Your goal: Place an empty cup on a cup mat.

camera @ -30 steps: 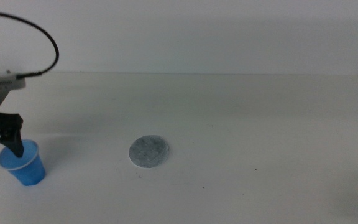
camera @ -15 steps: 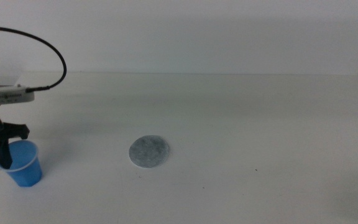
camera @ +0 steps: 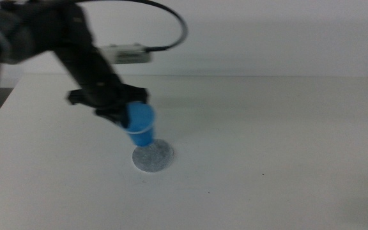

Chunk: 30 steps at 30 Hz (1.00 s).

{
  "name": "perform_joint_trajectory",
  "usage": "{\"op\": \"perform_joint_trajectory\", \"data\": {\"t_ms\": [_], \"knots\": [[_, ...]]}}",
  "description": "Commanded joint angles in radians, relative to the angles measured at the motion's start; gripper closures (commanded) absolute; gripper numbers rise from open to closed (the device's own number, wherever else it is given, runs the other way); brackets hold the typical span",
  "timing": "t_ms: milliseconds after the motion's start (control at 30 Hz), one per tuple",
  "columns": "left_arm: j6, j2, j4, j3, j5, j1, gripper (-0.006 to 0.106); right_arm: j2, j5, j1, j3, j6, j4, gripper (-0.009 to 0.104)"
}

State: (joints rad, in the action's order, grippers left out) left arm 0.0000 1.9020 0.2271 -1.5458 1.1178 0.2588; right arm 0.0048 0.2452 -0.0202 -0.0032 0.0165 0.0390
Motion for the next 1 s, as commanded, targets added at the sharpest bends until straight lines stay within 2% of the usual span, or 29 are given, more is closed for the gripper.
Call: {"op": "perform_joint_trajectory", "data": {"t_ms": [0,233,433,667,733,833,967], "knots": [[-0.034,0.053,-0.011,-0.062,0.004,0.055,0.102,-0.005,-0.007,0.002,0.003,0.004,0.007,0.002],[-0.057,0.137,-0.009,-0.117,0.045,0.092,0.102,-0.005,-0.007,0.002,0.003,0.004,0.007,0.002],[-0.057,0.148,-0.048,-0.117,0.081,0.088,0.101,-0.005,-0.007,0.002,0.003,0.004,0.007,0.002],[-0.057,0.156,-0.062,-0.117,0.077,0.088,0.089,-0.005,-0.007,0.002,0.003,0.004,0.007,0.002],[-0.051,0.156,-0.071,-0.119,0.077,0.088,0.08,-0.005,-0.007,0.002,0.003,0.004,0.007,0.002],[-0.012,0.156,-0.069,-0.139,0.103,0.088,0.054,-0.005,-0.007,0.002,0.003,0.004,0.007,0.002],[0.068,0.124,-0.059,-0.194,0.103,0.077,0.006,-0.005,-0.007,0.002,0.003,0.004,0.007,0.002]]}}
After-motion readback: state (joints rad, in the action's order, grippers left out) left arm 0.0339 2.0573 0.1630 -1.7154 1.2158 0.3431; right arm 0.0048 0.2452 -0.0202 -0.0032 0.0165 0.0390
